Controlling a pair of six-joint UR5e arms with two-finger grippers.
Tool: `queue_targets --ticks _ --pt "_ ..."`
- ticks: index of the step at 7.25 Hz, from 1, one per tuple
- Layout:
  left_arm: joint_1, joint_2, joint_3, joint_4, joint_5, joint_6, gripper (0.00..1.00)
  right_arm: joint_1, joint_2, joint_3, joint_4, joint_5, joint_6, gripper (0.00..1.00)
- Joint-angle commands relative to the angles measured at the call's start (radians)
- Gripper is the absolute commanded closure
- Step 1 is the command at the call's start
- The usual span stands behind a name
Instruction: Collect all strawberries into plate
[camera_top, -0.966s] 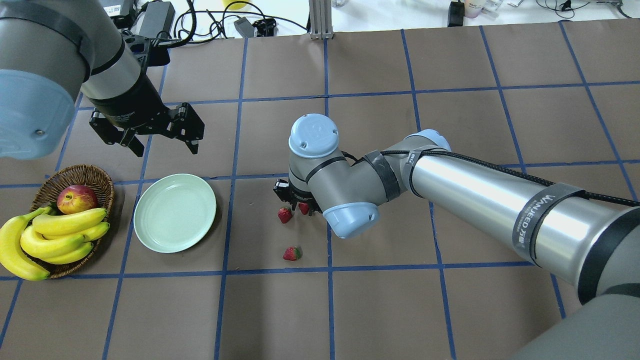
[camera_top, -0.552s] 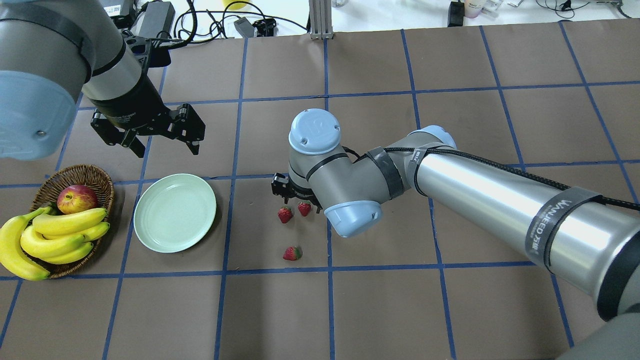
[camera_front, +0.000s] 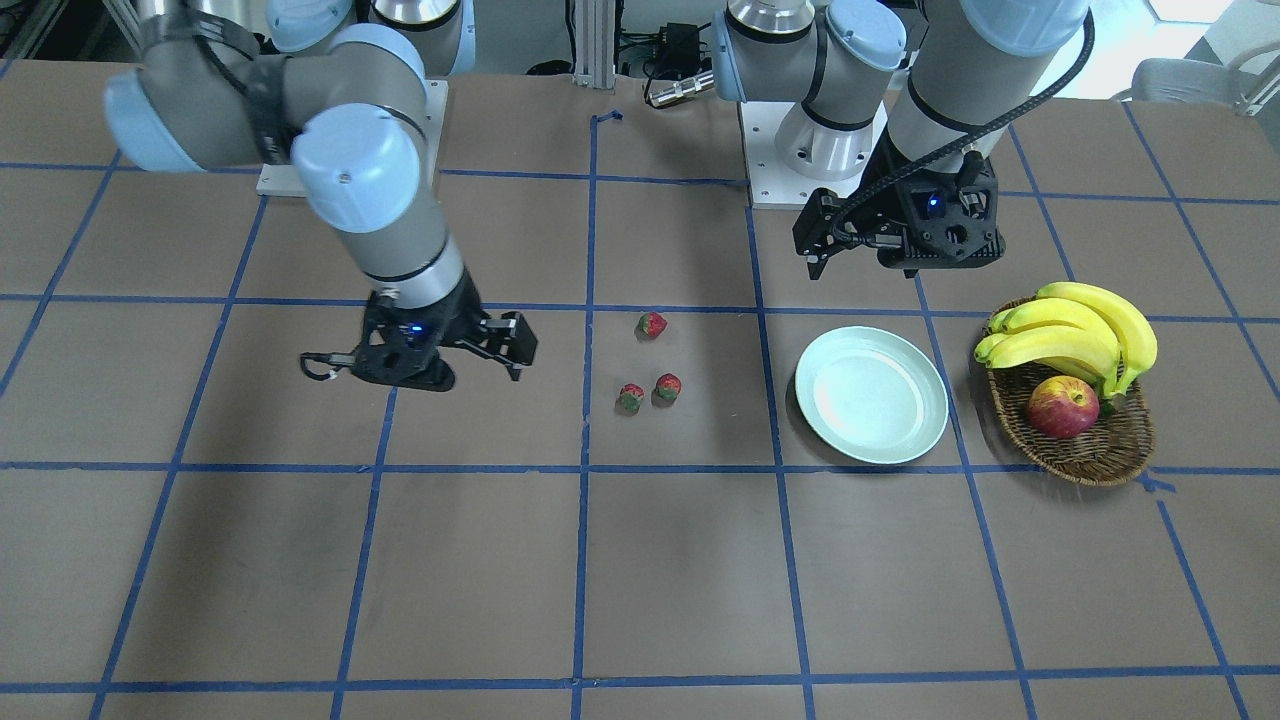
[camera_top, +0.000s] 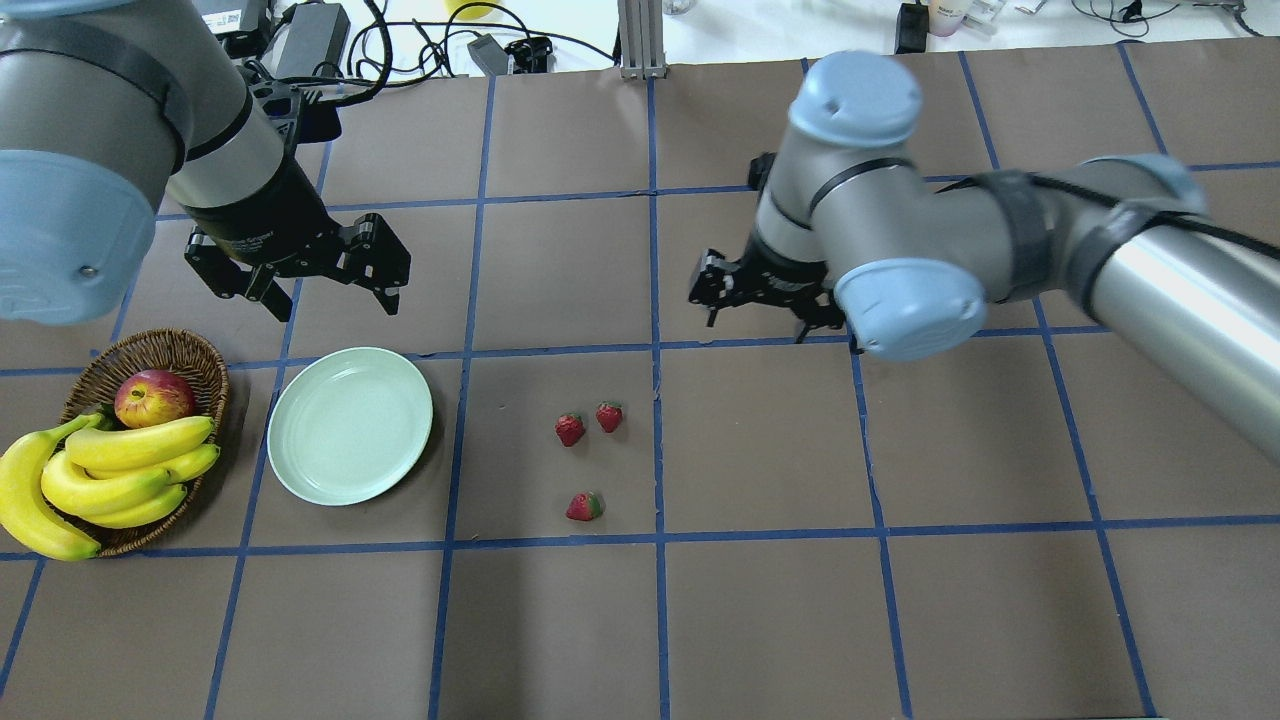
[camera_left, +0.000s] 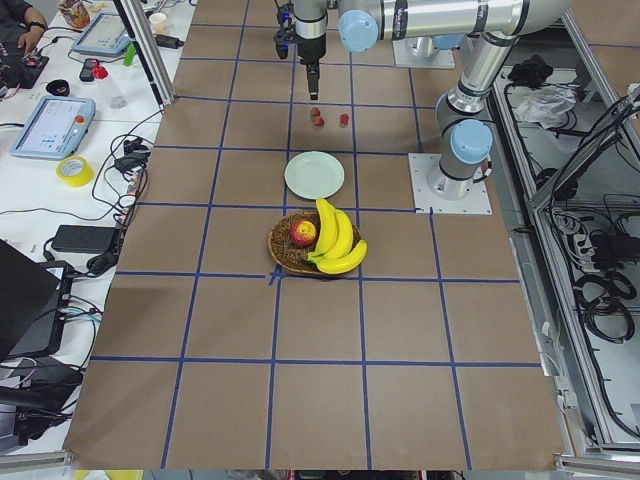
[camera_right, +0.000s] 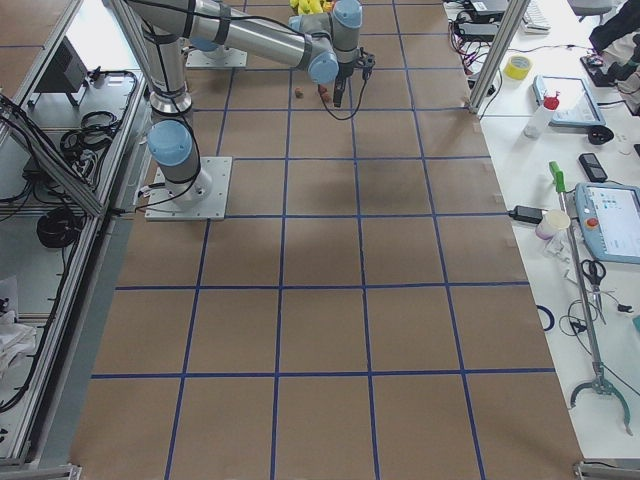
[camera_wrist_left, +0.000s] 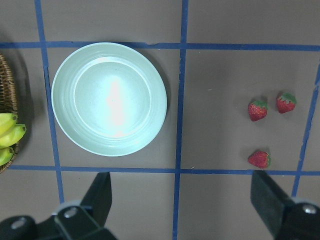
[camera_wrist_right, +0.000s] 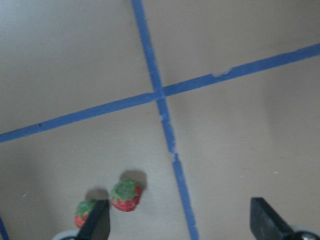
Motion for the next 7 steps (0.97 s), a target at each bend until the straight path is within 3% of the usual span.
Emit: queue_targets --ticks 1,3,5,7 --pt "0.004 -0.029 -0.027 0.042 -0.028 -0.008 0.00 -0.278 -0.067 -0.171 0.273 -0.009 -0.364 0.00" --pt "-0.006 -0.044 -0.072 0.084 -0.030 -0.012 0.00 -0.288 -0.073 -0.434 0.504 -0.030 -0.376 0.00" --pt "-0.019 -0.055 -0.143 0.188 -0.034 -0.014 0.00 -0.142 -0.105 -0.443 0.495 -0.061 -0.375 0.00" --pt "-0.103 -0.092 -0.212 0.343 -0.068 -0.038 0.00 -0.124 -0.116 -0.434 0.486 -0.059 -0.374 0.00"
